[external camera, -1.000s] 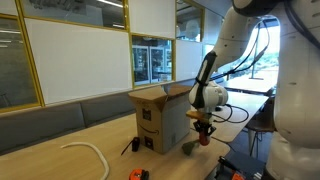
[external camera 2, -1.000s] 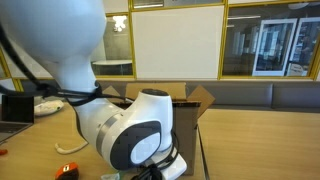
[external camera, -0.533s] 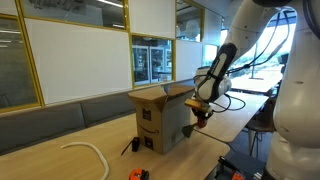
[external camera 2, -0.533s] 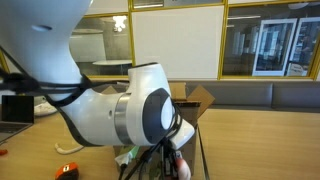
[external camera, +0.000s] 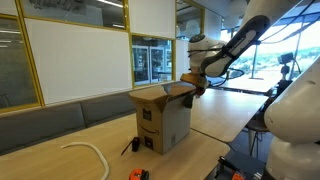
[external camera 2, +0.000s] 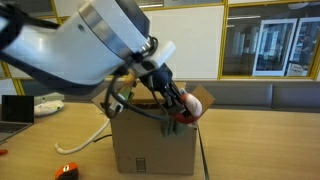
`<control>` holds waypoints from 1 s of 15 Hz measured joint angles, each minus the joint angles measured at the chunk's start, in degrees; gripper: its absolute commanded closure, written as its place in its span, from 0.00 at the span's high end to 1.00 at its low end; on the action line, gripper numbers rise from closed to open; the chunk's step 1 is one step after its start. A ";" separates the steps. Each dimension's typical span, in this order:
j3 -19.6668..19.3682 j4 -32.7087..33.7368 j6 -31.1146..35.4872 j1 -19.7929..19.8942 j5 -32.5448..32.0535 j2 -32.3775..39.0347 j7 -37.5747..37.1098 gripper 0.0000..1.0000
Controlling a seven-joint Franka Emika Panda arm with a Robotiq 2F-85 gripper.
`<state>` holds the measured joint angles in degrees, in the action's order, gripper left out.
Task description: Pick up the toy, measuring tapes and the white rope from the table and put them in the box.
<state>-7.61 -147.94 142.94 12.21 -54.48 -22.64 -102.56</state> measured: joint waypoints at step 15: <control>7.67 4.46 -3.54 -12.31 23.12 -23.35 27.70 0.13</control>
<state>0.06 -143.47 139.39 -0.10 -31.36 -45.99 -74.86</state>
